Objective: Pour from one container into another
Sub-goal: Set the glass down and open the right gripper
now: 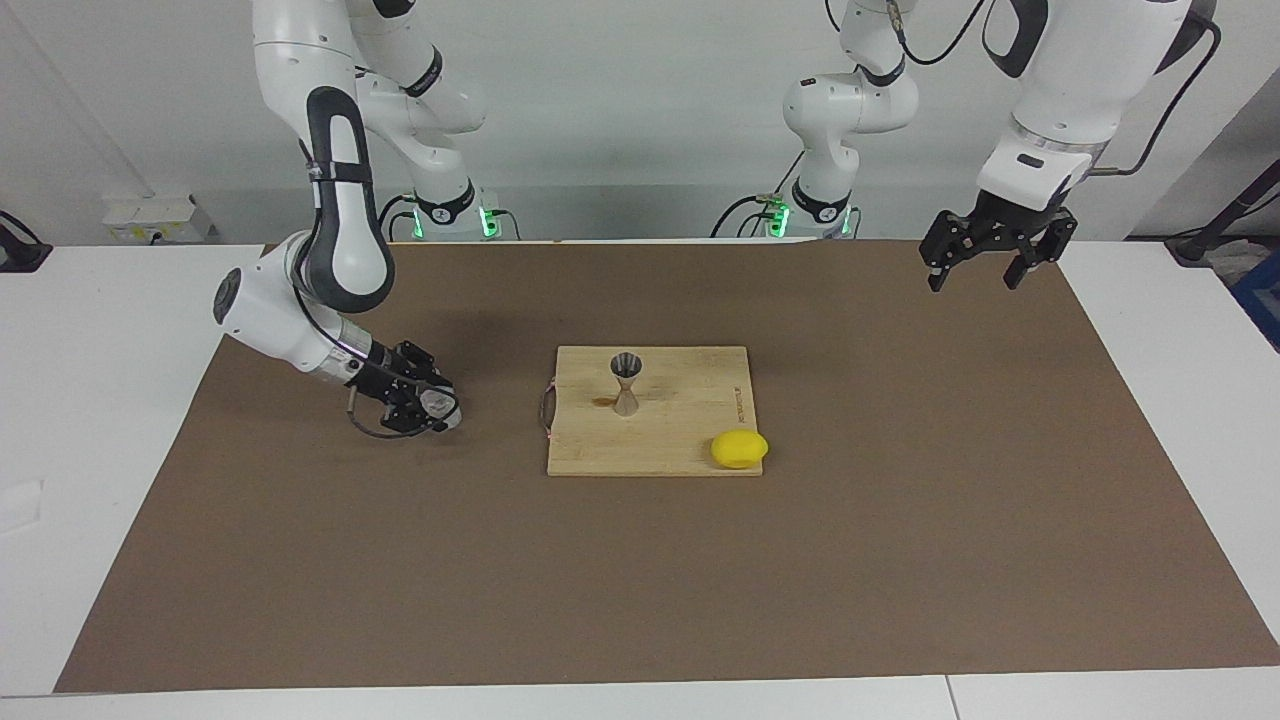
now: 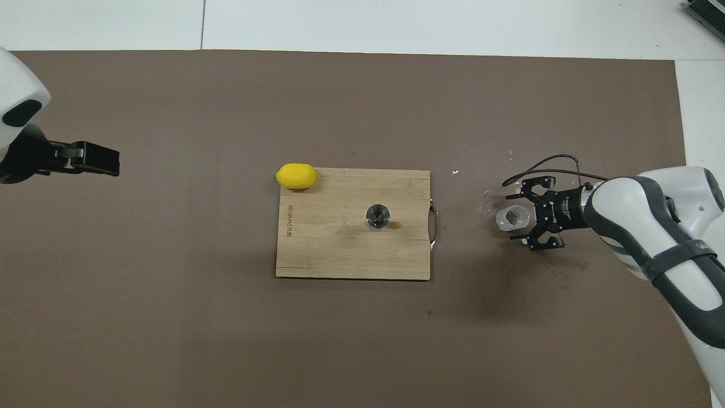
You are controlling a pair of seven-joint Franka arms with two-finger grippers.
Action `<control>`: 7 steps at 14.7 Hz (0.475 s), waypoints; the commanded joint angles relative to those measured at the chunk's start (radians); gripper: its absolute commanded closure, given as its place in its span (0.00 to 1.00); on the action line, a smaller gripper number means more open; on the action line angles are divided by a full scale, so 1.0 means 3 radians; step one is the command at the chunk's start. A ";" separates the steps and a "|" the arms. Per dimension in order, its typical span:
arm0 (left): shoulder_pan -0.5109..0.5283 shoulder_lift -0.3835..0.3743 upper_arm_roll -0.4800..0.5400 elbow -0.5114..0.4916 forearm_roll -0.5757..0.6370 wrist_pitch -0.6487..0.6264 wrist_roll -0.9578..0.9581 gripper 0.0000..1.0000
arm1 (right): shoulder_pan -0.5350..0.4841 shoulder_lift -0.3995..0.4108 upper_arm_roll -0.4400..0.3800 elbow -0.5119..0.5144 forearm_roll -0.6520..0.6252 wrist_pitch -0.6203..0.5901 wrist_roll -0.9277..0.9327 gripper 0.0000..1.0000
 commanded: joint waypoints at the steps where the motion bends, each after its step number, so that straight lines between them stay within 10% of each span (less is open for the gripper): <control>1: 0.0015 -0.0061 0.0020 -0.0081 -0.0023 -0.0032 -0.0001 0.00 | -0.0022 -0.0132 0.0001 -0.0007 -0.0111 -0.0131 -0.0071 0.03; 7: 0.0056 -0.0082 0.0229 -0.0096 -0.0023 -0.0104 0.0371 0.00 | -0.0170 -0.0669 -0.0010 -0.0002 -0.0647 -0.0485 -0.0208 0.01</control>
